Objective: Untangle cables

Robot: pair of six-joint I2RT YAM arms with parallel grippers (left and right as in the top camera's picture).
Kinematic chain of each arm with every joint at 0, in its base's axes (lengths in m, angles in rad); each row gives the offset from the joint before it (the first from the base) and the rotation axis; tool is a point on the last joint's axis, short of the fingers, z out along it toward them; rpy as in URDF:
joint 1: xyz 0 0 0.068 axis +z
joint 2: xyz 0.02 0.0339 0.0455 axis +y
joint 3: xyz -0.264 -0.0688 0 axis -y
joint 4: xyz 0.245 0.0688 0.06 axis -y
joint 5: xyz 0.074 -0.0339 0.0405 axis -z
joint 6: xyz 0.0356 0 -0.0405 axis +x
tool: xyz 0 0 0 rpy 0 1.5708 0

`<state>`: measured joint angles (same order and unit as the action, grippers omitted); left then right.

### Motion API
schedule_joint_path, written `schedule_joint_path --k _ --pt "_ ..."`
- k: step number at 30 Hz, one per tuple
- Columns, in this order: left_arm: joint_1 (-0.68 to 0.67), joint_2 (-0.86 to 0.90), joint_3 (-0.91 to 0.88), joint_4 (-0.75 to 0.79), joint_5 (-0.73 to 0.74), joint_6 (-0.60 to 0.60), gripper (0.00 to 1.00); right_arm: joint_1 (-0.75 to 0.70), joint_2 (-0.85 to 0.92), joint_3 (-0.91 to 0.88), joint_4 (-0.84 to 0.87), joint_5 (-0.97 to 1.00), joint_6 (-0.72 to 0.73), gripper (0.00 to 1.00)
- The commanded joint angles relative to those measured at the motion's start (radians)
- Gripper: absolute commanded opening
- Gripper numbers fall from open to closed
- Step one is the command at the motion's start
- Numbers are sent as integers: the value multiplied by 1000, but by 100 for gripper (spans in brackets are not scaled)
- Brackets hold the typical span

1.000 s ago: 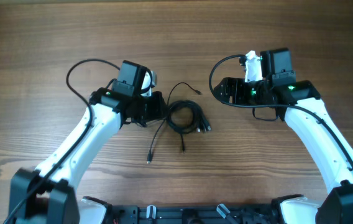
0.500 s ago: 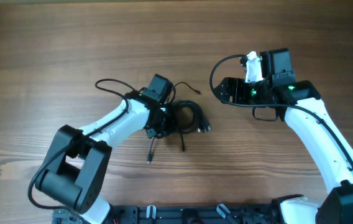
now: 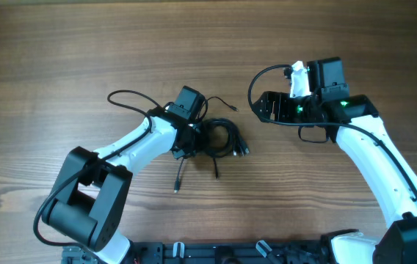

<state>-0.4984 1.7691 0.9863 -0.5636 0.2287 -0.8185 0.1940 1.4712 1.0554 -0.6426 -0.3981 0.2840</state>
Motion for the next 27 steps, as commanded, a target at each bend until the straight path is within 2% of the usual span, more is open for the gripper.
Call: schedule_joint_path --k 1,6,7,9,10,13,14,17,21,23,25,27 --pt "-4 14 -6 3 -21 -13 30 3 16 18 0 5 3 99" --pt "-4 38 -6 3 -21 -13 29 3 16 18 -1 5 4 99" --pt "-4 49 -6 3 -21 -13 26 3 16 18 -1 6 4 99" --pt "-10 68 -6 -1 -21 -12 9 3 16 18 -1 6 3 99" --pt "-16 69 -6 0 -21 -12 4 3 16 18 -1 6 4 99" --pt "-21 69 -5 13 -21 4 4 3 16 18 1 10 4 99" --pt "-21 66 -4 15 -15 24 4 3 16 18 2 10 3 99" --pt "-21 28 19 18 32 193 4 3 16 18 2 11 -29 99" --pt "-21 -111 76 18 183 435 4 3 16 16 1 10 -69 97" --pt "-20 -182 78 17 199 470 4 3 16 16 -5 10 -76 93" --pt "-20 -248 78 14 202 472 4 3 16 16 -10 10 -76 80" --pt "-20 -295 78 15 209 472 4 3 18 16 -16 9 -85 75"
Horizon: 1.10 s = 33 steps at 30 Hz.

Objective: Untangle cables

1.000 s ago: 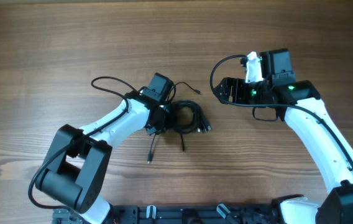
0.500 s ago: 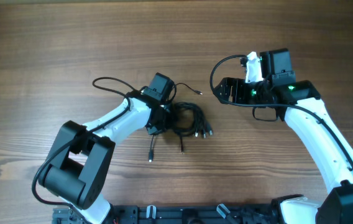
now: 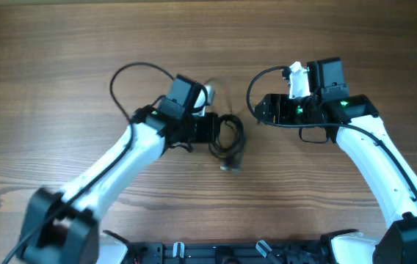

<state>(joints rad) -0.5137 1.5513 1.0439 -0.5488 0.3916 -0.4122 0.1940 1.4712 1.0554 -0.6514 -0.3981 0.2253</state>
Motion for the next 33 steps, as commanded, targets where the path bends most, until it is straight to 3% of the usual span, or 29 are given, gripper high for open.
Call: schedule_joint_path --k 1,4,14,19,23,26,33 --pt "-5 -97 21 0 46 66 4 3 18 16 -11 8 -33 75" --pt "-5 -130 21 7 65 65 4 3 26 16 -24 -20 -56 71" --pt "-5 -134 21 50 162 65 4 3 41 16 -14 -74 -90 72" --pt "-5 -134 21 161 247 63 4 3 43 16 -39 -199 -113 72" --pt "-5 -134 21 284 297 -23 4 8 44 16 -58 -266 -151 71" --pt "-5 -134 21 335 338 -51 4 23 44 12 -58 -267 -149 62" --pt "-3 -134 21 313 317 -63 4 71 44 10 -42 -235 -142 53"
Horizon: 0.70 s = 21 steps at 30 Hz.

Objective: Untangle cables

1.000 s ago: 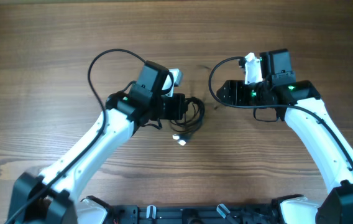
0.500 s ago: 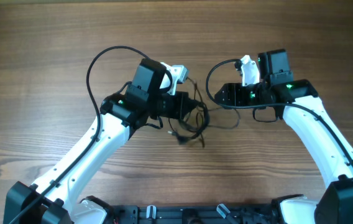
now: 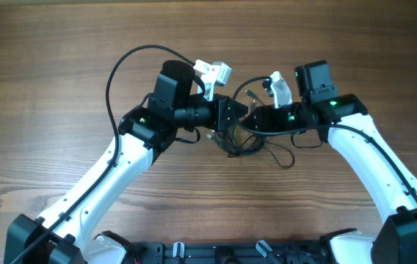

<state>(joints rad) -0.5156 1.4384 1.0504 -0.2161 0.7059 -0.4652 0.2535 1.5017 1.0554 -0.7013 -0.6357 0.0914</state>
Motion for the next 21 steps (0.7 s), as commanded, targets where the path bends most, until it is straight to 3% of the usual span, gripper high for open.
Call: schedule_joint_path --k 1,3,4,6,9,16,21 --pt "-1 -21 14 -62 -47 -10 4 11 13 9 7 37 -6 54" --pt "-2 -17 14 -180 -188 -10 4 11 13 1 4 141 56 55" --pt "-2 -11 14 -224 -238 -10 12 11 13 -8 5 192 93 56" --pt "-2 11 14 -298 -289 -10 35 11 13 -30 5 251 121 60" --pt "-5 50 14 -328 -288 -11 44 11 13 -55 -1 254 122 63" --pt "-4 164 14 -332 -288 -11 46 11 16 -146 14 305 320 59" --pt "-23 239 14 -332 -288 -11 46 11 43 -179 53 306 331 58"
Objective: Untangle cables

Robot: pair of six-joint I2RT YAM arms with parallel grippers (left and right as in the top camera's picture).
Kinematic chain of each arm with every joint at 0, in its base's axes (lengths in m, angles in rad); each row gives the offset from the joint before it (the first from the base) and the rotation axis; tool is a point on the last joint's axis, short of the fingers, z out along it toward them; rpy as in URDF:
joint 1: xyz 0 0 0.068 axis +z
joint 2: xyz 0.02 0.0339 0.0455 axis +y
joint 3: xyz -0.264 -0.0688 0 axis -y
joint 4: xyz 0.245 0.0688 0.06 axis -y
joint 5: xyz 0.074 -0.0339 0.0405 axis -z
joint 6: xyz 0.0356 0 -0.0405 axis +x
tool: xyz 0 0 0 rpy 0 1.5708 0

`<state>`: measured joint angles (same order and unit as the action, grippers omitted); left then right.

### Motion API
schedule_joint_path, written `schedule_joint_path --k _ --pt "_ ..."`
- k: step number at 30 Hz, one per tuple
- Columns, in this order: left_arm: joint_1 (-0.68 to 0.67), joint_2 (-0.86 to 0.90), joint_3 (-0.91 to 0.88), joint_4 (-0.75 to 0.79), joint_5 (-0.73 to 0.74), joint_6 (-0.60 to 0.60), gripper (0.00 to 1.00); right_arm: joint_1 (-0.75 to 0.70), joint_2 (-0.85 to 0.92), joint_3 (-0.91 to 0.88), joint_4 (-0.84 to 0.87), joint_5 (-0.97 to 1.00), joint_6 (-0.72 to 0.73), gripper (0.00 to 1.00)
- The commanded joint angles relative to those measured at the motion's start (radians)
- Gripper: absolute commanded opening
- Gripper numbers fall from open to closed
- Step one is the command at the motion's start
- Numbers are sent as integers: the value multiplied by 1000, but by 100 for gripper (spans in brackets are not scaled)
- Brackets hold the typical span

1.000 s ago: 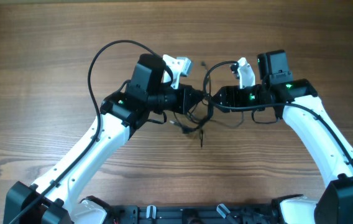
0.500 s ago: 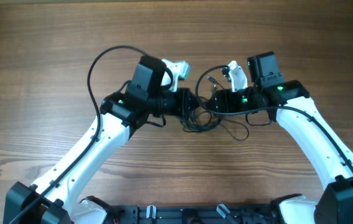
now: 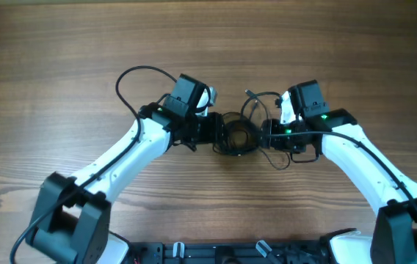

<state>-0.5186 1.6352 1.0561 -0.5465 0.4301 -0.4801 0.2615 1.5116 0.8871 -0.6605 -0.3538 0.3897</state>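
Observation:
A tangled bundle of black cables (image 3: 236, 136) lies coiled at mid-table, and a loose strand (image 3: 256, 99) arcs up behind it. My left gripper (image 3: 218, 134) comes in from the left and is shut on the coil's left side. From the right, my right gripper (image 3: 264, 136) meets the coil and grips its right side. Dark cable hides much of both pairs of fingers. More cable ends (image 3: 280, 158) trail below the right gripper.
The wooden table (image 3: 62, 59) stretches all around. The left arm's own black lead (image 3: 131, 77) loops out behind its wrist. The arms' bases stand at the table's front edge.
Both grippers and the bundle stood higher and farther back, and now sit lower near the table. The coil is now a round loop stretched between the two grippers.
My left gripper was first on the bundle at mid-table while the right one stayed apart at the right. Then the left had moved the bundle rightward. Later both grippers met at the raised bundle, and now they hold it between them, lower.

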Motion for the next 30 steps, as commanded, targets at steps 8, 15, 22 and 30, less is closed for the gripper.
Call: schedule_joint_path --k 8,15,22,30 --pt "-88 127 8 6 -13 5 49 3 115 -11 40 24 119 52" --pt "-95 135 8 3 -13 5 46 3 123 -11 122 36 199 44" --pt "-95 135 8 -11 -13 0 44 11 130 -11 179 68 187 45" --pt "-118 182 8 25 -17 -56 47 37 208 -11 204 92 189 45"
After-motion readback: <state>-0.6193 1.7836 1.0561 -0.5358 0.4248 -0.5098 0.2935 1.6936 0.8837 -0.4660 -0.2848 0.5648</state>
